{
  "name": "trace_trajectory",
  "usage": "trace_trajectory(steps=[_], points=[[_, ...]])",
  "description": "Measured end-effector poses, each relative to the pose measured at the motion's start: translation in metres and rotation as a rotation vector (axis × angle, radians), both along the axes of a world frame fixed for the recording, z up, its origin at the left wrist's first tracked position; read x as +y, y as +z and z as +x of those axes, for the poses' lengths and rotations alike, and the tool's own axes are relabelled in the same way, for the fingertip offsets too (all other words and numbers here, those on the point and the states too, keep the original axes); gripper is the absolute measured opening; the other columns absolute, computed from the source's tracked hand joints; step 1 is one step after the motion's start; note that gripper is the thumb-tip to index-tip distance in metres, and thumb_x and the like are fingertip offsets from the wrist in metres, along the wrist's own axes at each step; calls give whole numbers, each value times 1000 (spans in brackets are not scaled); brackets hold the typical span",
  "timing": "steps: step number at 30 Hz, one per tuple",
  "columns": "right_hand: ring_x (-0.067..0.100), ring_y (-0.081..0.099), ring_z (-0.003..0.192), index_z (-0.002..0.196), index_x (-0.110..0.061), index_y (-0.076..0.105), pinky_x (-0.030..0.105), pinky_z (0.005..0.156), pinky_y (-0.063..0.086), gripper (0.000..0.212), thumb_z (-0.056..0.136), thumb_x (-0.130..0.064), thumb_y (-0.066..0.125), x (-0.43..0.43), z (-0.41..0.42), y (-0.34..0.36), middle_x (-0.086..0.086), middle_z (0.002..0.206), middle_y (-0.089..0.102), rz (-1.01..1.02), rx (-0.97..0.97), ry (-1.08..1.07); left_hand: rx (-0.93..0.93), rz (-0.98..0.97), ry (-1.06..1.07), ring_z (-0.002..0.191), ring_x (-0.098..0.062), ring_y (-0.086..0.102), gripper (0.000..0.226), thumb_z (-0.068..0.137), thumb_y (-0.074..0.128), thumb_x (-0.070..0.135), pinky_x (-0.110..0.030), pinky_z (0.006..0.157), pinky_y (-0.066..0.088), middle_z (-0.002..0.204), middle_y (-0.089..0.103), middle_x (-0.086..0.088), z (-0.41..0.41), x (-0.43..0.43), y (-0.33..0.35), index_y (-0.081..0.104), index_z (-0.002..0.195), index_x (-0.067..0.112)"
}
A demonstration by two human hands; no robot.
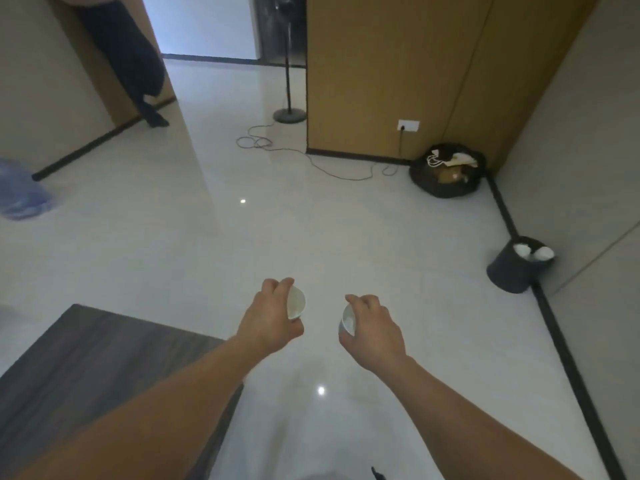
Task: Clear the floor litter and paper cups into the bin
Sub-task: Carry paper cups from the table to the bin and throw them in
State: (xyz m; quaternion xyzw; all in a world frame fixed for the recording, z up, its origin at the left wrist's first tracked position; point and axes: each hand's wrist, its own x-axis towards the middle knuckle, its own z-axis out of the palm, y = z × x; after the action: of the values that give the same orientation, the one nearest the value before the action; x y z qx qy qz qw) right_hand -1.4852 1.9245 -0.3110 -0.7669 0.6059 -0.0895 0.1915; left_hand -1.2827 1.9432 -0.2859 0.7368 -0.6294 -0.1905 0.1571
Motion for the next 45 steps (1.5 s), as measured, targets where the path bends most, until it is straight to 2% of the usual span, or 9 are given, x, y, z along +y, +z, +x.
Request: trace_trajectory(steps=[7, 19, 24, 32, 39, 45], points=[[23, 42, 124, 148, -29, 28, 33, 91, 44, 63, 91, -41, 53, -60, -120, -8, -1, 143, 33, 7, -28, -264, -13, 7, -253, 114, -27, 48, 80, 74, 70, 34, -37, 90, 47, 134, 36, -3, -119, -105, -8, 31, 143, 22], [21, 43, 120, 146, -31, 29, 33, 89, 47, 64, 89, -42, 56, -215, -253, -20, -2, 141, 34, 37, 30, -625, 42, 61, -599, 115, -24, 45, 79, 74, 68, 34, -34, 88, 45, 134, 33, 0, -277, -333, -38, 29, 143, 24], [21, 43, 120, 146, -31, 30, 34, 89, 47, 64, 89, -42, 57, -267, -307, -22, -2, 141, 35, 42, 34, -728, 33, 73, -691, 116, -25, 44, 80, 75, 69, 33, -37, 92, 46, 135, 33, -1, -341, -406, -39, 29, 143, 23], [21, 43, 121, 146, -30, 30, 35, 89, 47, 64, 89, -42, 56, -355, -433, -45, -2, 141, 34, 46, 13, -762, 27, 41, -749, 118, -25, 45, 81, 76, 70, 31, -36, 95, 46, 138, 33, -3, -477, -496, -49, 28, 145, 23], [23, 39, 126, 148, -29, 28, 35, 96, 44, 67, 89, -41, 57, -431, -559, -29, -1, 144, 32, 35, 8, -719, 61, 53, -717, 117, -24, 46, 83, 78, 73, 32, -34, 97, 47, 138, 33, -1, -588, -560, -42, 26, 147, 27], [20, 38, 127, 150, -30, 27, 31, 94, 44, 68, 90, -41, 56, -494, -635, -30, -3, 144, 30, 56, 14, -716, 76, 135, -708, 118, -23, 45, 81, 78, 72, 32, -35, 100, 46, 140, 30, 1, -652, -622, -51, 27, 146, 26]])
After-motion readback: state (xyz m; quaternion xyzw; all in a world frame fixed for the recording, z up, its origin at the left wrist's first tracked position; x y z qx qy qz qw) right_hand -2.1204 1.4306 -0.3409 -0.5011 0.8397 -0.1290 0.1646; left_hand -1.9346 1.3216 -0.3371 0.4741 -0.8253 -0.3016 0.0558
